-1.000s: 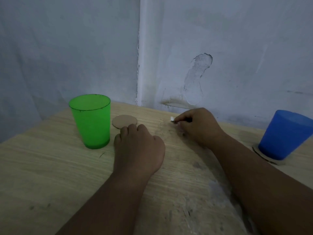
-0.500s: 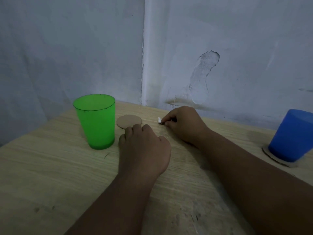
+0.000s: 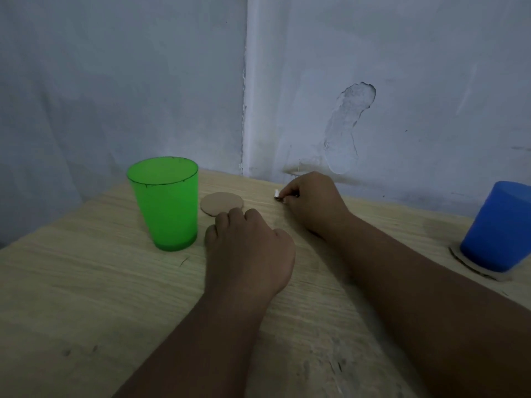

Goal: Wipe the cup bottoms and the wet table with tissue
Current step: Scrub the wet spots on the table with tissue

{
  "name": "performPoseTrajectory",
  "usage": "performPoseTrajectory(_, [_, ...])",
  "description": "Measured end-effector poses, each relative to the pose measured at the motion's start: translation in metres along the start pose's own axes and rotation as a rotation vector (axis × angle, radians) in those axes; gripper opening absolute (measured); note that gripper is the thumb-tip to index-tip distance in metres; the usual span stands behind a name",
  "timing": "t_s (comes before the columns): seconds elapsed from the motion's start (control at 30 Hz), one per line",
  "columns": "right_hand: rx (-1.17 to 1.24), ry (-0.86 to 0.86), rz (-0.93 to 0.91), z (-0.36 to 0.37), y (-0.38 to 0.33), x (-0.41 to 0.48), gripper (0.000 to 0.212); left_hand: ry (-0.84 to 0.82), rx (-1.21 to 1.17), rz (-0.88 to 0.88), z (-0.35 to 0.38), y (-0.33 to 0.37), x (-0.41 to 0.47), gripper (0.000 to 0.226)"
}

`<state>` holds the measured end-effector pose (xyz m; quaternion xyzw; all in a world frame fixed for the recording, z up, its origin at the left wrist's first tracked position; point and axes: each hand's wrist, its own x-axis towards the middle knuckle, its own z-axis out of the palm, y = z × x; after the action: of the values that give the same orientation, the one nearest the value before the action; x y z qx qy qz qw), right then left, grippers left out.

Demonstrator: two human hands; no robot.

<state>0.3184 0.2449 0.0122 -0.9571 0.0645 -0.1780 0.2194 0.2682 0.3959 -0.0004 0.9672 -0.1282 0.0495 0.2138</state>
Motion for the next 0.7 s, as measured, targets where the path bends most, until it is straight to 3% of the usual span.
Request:
performPoseTrajectory(0.43, [0.125,-0.249,-0.216,-0.029,0.014,-0.034,0.016,0.004,0.006,0.003,0.000,-0.001,0.000,0.043])
performPoseTrajectory(0.7, [-0.022,-0.143,-0.144,-0.035,0.014,-0.049,0.018,-0.001,0.005,0.000,0.000,0.000,0.000,0.040])
